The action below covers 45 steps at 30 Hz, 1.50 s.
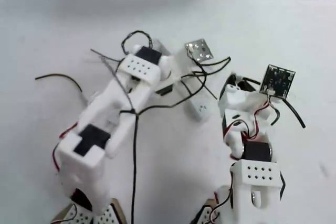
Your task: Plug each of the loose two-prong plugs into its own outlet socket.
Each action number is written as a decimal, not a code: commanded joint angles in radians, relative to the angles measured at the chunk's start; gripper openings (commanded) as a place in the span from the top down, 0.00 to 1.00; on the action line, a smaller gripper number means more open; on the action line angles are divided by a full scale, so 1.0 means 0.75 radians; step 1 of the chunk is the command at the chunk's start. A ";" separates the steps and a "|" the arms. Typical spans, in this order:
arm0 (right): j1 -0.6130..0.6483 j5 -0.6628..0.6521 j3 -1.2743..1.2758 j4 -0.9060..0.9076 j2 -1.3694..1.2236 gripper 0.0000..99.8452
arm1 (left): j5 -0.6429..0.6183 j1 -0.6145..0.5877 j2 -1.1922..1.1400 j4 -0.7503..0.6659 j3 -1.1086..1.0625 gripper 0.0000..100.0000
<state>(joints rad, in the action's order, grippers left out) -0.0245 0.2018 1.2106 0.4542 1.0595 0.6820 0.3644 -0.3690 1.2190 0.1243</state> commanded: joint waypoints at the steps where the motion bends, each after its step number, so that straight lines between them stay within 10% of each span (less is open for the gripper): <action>1: -0.009 -0.002 -0.006 -0.026 0.011 0.98 | 0.000 0.015 0.316 0.121 -0.113 0.98; 15: -0.011 -0.002 -0.004 -0.021 0.011 0.98 | -0.004 -0.095 0.975 -0.536 -1.275 0.97; 19: -0.009 -0.002 0.002 -0.024 0.011 0.98 | -0.115 -0.091 1.108 -0.608 -1.450 0.79; 22: -0.003 -0.002 0.012 -0.030 0.011 0.98 | -0.340 -0.157 1.210 -0.583 -1.481 0.64; 29: -0.001 -0.002 0.014 -0.030 0.011 0.98 | -0.323 -0.287 1.382 -0.358 -1.330 0.67; 45: 0.001 -0.002 0.014 -0.030 0.011 0.98 | -0.250 -0.353 0.883 -0.642 -1.322 0.70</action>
<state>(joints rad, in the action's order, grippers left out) -0.0245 0.2018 1.2321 0.4511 1.0595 0.4687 0.0238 0.3322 0.7173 -0.9022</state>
